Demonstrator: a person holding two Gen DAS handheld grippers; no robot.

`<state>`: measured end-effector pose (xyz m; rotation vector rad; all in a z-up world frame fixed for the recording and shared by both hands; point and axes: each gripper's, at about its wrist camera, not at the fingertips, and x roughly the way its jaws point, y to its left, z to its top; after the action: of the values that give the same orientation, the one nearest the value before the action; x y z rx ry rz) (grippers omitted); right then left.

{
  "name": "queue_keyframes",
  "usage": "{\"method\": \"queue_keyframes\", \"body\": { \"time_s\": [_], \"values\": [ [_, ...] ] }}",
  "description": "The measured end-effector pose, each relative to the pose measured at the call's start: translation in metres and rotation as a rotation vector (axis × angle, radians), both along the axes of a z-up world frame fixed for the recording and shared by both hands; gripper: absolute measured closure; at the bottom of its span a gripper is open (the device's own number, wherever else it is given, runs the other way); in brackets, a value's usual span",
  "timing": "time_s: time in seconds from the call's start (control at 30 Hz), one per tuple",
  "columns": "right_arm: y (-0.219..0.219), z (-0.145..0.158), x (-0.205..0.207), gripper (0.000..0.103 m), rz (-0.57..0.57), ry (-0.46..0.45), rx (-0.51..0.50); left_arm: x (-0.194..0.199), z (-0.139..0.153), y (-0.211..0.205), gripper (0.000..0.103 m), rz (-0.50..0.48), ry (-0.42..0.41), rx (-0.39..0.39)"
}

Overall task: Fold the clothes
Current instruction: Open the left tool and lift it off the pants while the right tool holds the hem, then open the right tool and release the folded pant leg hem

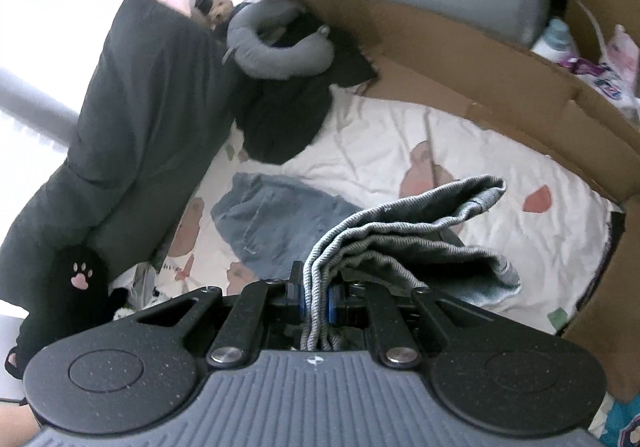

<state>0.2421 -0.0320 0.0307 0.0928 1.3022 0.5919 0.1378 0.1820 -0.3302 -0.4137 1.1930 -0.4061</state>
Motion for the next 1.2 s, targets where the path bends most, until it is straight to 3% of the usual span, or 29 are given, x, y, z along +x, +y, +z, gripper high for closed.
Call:
{"method": "queue_keyframes", "body": {
  "time_s": [0.43,0.93,1.2],
  "values": [
    [0.110,-0.045,0.016,0.094,0.091,0.055,-0.007,-0.028,0.049,0.124,0.083,0.296,-0.103,0.017],
    [0.179,-0.157,0.045,0.094,0.003,0.130,0.023,-0.064,0.059,0.187,0.081,0.477,-0.142,0.037],
    [0.208,-0.195,0.056,0.093,-0.029,0.159,0.063,-0.074,0.062,0.206,0.080,0.549,-0.153,0.028]
  ]
}}
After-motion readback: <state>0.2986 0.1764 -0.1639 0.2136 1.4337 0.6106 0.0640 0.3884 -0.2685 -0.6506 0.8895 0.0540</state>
